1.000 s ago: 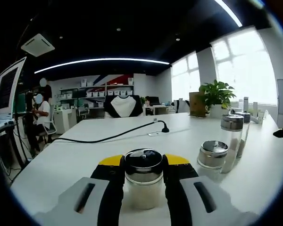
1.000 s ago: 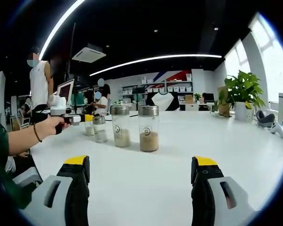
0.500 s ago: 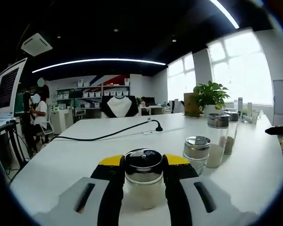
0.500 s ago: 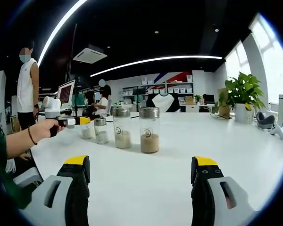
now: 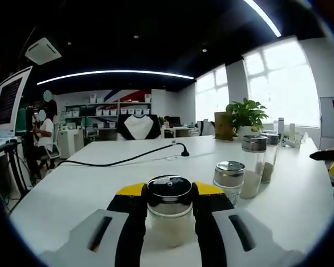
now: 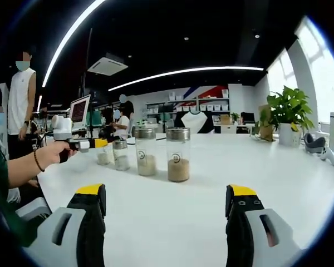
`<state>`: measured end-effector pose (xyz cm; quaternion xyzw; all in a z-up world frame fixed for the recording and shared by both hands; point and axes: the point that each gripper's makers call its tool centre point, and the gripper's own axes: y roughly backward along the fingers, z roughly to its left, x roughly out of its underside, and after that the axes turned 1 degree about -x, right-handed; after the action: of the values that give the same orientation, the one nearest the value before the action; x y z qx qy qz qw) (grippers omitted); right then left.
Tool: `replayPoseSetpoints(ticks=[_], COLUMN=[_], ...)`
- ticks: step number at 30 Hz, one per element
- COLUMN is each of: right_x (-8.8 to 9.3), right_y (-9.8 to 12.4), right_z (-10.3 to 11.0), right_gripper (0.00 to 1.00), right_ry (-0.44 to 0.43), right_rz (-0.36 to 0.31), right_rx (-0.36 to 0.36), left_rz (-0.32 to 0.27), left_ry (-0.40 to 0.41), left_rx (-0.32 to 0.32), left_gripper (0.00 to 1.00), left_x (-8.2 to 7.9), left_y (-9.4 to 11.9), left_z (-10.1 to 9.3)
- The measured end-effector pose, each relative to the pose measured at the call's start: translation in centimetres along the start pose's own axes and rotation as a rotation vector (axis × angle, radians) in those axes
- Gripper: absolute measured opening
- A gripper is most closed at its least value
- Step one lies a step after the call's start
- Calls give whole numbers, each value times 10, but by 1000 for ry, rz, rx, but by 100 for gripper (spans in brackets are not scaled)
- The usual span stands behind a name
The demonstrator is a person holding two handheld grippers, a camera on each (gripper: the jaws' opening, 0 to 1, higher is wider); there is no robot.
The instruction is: Rotate the seasoning bottle until the label or dispensing opening points toward the visible target arrow and the bottle remains upright within the marked orientation range
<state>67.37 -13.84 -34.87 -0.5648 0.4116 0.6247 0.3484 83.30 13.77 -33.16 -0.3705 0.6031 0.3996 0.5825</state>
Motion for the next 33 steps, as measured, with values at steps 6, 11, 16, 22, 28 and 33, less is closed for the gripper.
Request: replayPoseSetpoints(ticks=[6,11,16,22,28,33], right_x=[1,0,-2,-2,-2,-1], right_y=[-1,-1,-2,-1,-1,-1], right_z=[-1,1,0,-3,-3,-2], right_gripper=[91,93,97,98,98,98], right_ry=[-2,8,21,18,14,14], right_rz=[3,-4,-16,-16,-21,-22], right_rx=[-1,-8,-6,2,2,1], left_rz=[-10,-14,-13,-10,-9,-9], left_ry=[9,22,25,20,22,22], left_rx=[0,1,1,-6,-12,-24], left_gripper=[33,33,33,33,33,33], left_x=[1,2,2,3,3,4], left_y=[0,1,2,-2,-4,-4], left_z=[-1,-3,-5,2,5,7])
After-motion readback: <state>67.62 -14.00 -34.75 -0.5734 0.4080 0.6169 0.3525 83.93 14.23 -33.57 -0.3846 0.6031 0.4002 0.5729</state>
